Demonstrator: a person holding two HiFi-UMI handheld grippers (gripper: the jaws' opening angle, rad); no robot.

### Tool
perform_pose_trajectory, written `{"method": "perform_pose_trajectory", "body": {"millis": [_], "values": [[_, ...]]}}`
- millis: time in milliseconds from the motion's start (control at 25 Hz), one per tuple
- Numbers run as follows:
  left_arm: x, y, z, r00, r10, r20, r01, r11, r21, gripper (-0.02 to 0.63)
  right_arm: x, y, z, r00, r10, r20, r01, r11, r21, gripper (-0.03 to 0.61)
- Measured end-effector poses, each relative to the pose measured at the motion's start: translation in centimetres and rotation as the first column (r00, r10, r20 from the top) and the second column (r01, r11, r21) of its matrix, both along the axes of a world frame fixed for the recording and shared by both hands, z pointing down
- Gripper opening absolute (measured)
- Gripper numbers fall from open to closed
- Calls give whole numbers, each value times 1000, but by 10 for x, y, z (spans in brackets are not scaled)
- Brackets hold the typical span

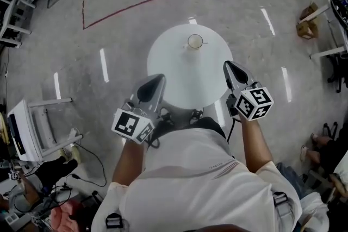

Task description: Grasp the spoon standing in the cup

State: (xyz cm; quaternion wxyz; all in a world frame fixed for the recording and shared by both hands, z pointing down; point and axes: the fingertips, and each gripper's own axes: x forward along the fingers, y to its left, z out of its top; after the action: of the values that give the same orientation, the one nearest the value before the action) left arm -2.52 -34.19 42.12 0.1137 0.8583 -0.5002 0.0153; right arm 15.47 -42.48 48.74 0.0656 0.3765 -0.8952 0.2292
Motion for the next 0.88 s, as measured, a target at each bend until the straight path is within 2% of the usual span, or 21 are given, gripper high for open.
{"method": "perform_pose_trajectory", "body": {"millis": [80,200,320,440,480,640,800,880], "values": [[-3,-11,6,1000,-16,-7,15,1000,-14,2,-2,-21,19,1000,12,-12,-12,998,-62,8],[-10,-30,15,1000,-2,-3,2,1000,-13,2,-21,-54,60,999,15,-37,-21,983,-182,74],[-15,-45,25,1000,8,-10,-8,1000,-18,2,-36,-81,105,998,46,-48,-59,949,-310,88],[-24,-58,31,1000,7,-29,-8,999,-34,2,-47,-109,141,993,88,-79,-112,915,-388,114],[-29,-62,34,999,8,-31,-9,999,-38,2,-52,-119,153,991,103,-88,-131,902,-410,140],[-51,-73,49,999,4,-40,-6,999,-54,2,-76,-145,200,983,159,-91,-183,843,-506,172],[-60,-78,60,999,-2,-55,-2,998,-69,2,-84,-156,235,974,210,-86,-219,771,-598,175],[-66,-80,61,998,-1,-61,-4,997,-75,2,-86,-162,245,966,250,-72,-238,736,-634,148]]}}
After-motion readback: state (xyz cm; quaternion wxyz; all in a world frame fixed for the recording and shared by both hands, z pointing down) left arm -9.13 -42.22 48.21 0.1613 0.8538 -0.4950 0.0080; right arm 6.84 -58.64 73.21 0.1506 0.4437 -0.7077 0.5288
